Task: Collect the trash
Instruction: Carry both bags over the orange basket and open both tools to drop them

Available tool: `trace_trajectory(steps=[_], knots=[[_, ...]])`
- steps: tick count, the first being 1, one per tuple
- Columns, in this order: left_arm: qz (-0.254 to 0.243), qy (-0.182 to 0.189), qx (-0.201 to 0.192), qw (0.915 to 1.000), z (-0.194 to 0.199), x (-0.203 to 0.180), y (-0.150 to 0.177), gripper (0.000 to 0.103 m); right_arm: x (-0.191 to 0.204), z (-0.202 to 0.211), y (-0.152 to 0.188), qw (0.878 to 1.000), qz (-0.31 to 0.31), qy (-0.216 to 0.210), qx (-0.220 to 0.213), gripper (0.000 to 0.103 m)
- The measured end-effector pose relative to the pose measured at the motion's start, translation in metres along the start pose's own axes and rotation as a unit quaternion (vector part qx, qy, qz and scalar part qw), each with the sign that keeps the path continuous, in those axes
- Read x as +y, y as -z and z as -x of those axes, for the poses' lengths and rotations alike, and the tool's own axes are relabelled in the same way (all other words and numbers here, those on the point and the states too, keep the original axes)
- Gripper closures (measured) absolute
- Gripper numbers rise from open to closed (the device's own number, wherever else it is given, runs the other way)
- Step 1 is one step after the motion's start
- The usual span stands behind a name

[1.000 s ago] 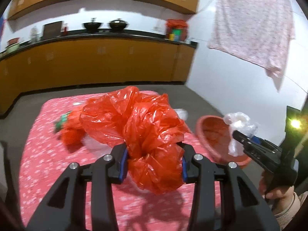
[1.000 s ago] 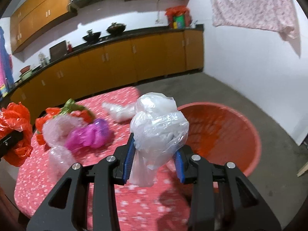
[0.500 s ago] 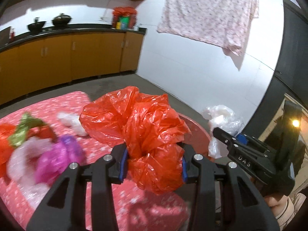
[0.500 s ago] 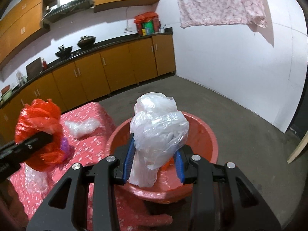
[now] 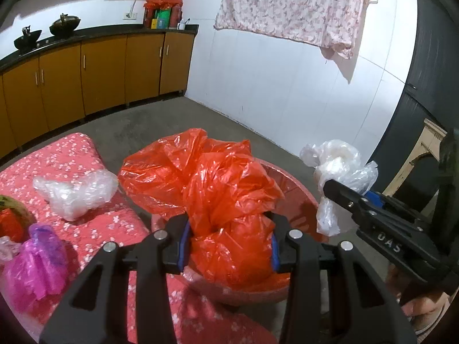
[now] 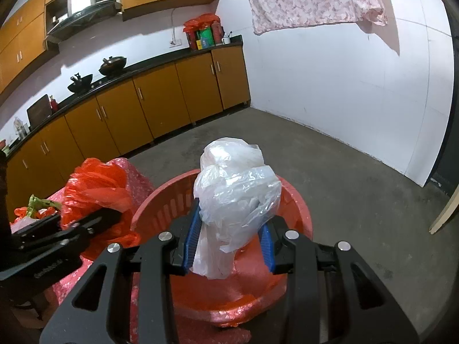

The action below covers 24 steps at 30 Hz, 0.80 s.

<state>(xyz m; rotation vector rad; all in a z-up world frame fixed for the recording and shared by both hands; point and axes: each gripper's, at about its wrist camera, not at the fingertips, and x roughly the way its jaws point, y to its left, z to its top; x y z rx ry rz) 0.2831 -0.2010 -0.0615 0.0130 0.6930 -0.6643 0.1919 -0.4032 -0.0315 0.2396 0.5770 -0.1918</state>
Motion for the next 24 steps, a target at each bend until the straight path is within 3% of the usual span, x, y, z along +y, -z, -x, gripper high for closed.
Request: trace_trajectory(steps=[12,18,24], knots=[[0.009,-0.002,0.024,0.9997,-0.030,0.003,-0.003,0.057,-0.006,-0.007,-0.006,1.000,-0.016,-0.007,-0.006,0.065],[0.026,-0.010,0.028,0.9992,-0.031,0.010,-0.001,0.034,-0.009,-0.007,-0.005,1.000,-0.027,-0.012,-0.011,0.046],[0.043,-0.019,0.031,0.9984,-0.023,0.018,0.000,0.024,-0.014,0.001,-0.005,0.999,-0.038,-0.007,-0.018,0.028]])
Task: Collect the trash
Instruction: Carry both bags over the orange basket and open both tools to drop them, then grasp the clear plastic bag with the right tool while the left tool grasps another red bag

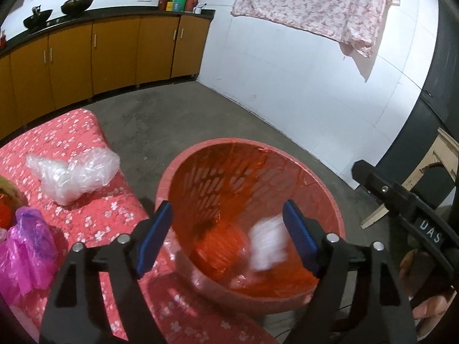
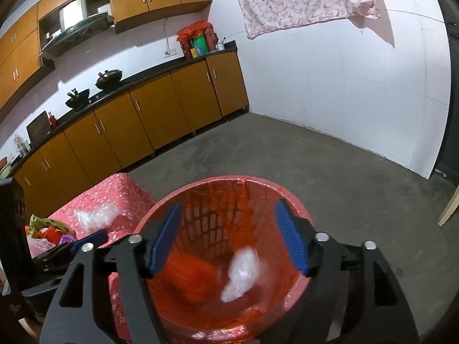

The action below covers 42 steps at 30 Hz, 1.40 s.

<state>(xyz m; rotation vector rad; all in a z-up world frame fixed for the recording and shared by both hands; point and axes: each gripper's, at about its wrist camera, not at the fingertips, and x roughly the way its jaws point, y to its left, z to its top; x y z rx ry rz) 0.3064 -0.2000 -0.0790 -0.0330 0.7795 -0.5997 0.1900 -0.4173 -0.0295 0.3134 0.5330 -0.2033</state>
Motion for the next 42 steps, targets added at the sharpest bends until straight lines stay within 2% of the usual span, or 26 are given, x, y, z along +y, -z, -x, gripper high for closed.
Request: trace_trajectory(steps=[4,13,20,26,32,37,42], knots=[[0.011,-0.014,-0.012,0.9998,0.020,0.004,0.006,0.019,-0.003,0.009,0.001,1.000,-0.004,-0.001,-0.007,0.018],[0.018,-0.066,-0.055,0.9962,0.091,0.019,0.025,0.014,0.013,0.024,0.004,1.000,0.025,-0.012,-0.008,0.012],[0.049,-0.118,-0.096,0.9871,0.157,0.046,0.045,0.013,0.050,0.035,0.012,0.998,0.050,-0.044,-0.008,0.010],[0.077,-0.192,-0.118,0.9712,0.211,0.088,0.075,0.013,0.102,0.042,0.025,0.991,0.101,-0.088,-0.003,0.011],[0.107,-0.256,-0.119,0.9534,0.239,0.130,0.099,0.013,0.146,0.037,0.036,0.983,0.143,-0.117,0.002,0.013],[0.130,-0.292,-0.121,0.9398,0.248,0.164,0.111,0.013,0.176,0.006,0.035,0.980,0.159,-0.117,0.008,0.016],[0.159,-0.310,-0.120,0.9296,0.246,0.201,0.112,0.012,0.206,-0.049,0.032,0.975,0.191,-0.111,0.023,0.023]])
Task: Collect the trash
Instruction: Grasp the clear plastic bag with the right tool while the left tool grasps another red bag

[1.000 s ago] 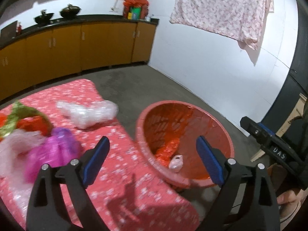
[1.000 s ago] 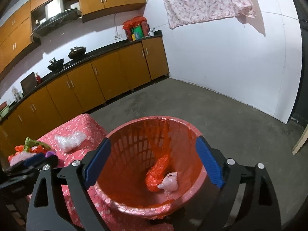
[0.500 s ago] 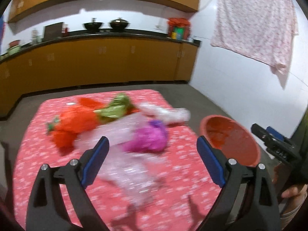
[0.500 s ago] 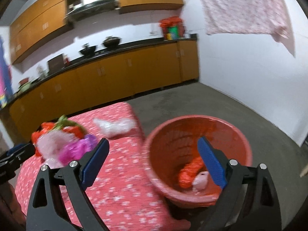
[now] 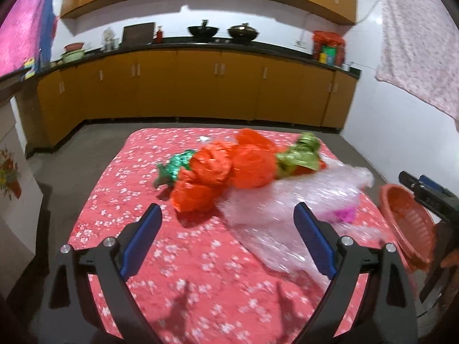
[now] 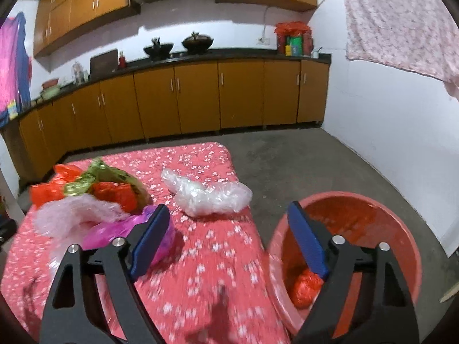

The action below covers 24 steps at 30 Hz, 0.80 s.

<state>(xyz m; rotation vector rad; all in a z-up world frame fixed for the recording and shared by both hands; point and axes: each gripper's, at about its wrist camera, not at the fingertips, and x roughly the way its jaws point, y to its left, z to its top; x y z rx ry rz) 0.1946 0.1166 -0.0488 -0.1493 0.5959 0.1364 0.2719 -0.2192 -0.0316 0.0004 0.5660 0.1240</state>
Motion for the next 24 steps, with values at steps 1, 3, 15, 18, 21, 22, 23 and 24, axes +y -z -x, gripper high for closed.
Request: trace_trajectory(steps=[1,3,15,18,21,22,23,24], knots=[[0.008,-0.003,0.001,1.0000,-0.005,0.005,-0.003,0.012,0.001,-0.014,-0.003,1.000,0.001,-0.002,0.007,0.025],[0.017,-0.010,-0.001,0.9998,-0.014,0.011,-0.008,0.012,0.003,-0.036,-0.005,1.000,0.001,-0.006,0.022,0.027],[0.019,-0.017,-0.010,0.9996,-0.050,0.021,-0.037,0.012,0.032,-0.111,-0.012,0.992,0.065,-0.033,0.100,0.033],[0.023,-0.004,-0.011,0.9997,-0.052,0.019,-0.041,0.012,0.032,-0.117,-0.008,0.989,0.059,-0.049,0.124,0.047],[0.019,0.010,-0.015,0.9997,-0.049,0.016,-0.042,0.012,0.026,-0.115,-0.004,0.988,0.039,-0.068,0.135,0.062],[0.015,0.014,-0.018,0.9996,-0.048,0.013,-0.043,0.012,0.025,-0.113,-0.003,0.988,0.036,-0.071,0.136,0.064],[0.011,0.018,-0.020,0.9996,-0.046,0.010,-0.044,0.012,0.024,-0.110,-0.002,0.988,0.034,-0.072,0.135,0.067],[0.008,0.019,-0.021,0.9996,-0.045,0.008,-0.044,0.012,0.024,-0.109,-0.002,0.987,0.031,-0.074,0.136,0.069]])
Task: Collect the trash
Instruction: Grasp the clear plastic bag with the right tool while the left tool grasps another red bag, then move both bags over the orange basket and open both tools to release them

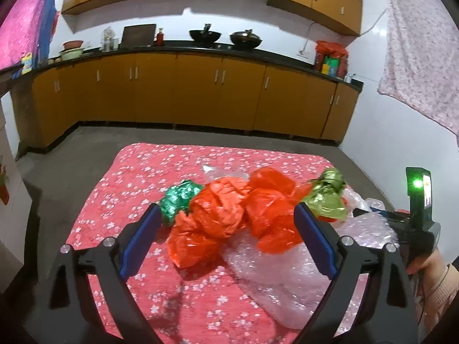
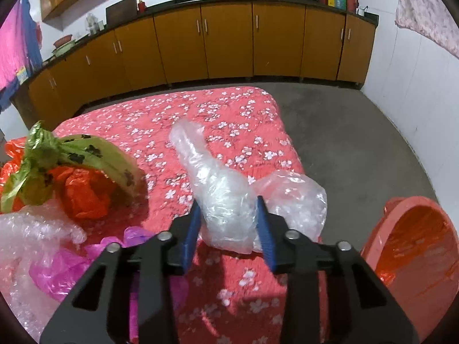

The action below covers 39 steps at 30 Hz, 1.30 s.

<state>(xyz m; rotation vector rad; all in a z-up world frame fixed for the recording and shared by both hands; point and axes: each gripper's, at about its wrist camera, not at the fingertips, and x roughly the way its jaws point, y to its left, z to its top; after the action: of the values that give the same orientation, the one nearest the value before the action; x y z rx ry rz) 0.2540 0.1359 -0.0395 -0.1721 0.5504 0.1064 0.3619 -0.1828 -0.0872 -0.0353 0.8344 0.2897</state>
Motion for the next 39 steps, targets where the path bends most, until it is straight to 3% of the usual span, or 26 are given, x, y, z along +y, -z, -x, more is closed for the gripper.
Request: trace_trajectory(steps=[10,16,19,21,23,27,39], knots=[[-0.013,0.023,0.001,0.9997,0.006,-0.017,-0.003,0.013,-0.009,0.033,0.020,0.999,-0.033,-0.013,-0.014,0.072],[-0.023,0.020,0.042,0.9987,-0.014,-0.032,0.002,0.041,-0.014,0.046,0.029,0.999,-0.045,-0.017,-0.019,0.072],[-0.017,0.023,0.059,0.9978,-0.023,-0.033,0.005,0.058,-0.015,0.052,0.031,0.999,-0.047,-0.019,-0.021,0.072],[-0.014,0.033,0.068,0.9971,-0.026,-0.034,0.007,0.079,-0.016,0.055,0.031,0.998,-0.048,-0.021,-0.022,0.072],[-0.012,0.041,0.066,0.9969,-0.023,-0.034,0.007,0.085,-0.017,0.059,0.032,0.998,-0.049,-0.021,-0.026,0.072],[-0.011,0.052,0.048,0.9975,-0.006,-0.034,0.005,0.090,-0.019,0.070,0.035,0.997,-0.058,-0.027,-0.033,0.072],[-0.016,0.047,-0.002,0.9988,0.066,-0.028,-0.009,0.091,-0.020,0.114,0.050,0.995,-0.070,-0.042,-0.064,0.072]])
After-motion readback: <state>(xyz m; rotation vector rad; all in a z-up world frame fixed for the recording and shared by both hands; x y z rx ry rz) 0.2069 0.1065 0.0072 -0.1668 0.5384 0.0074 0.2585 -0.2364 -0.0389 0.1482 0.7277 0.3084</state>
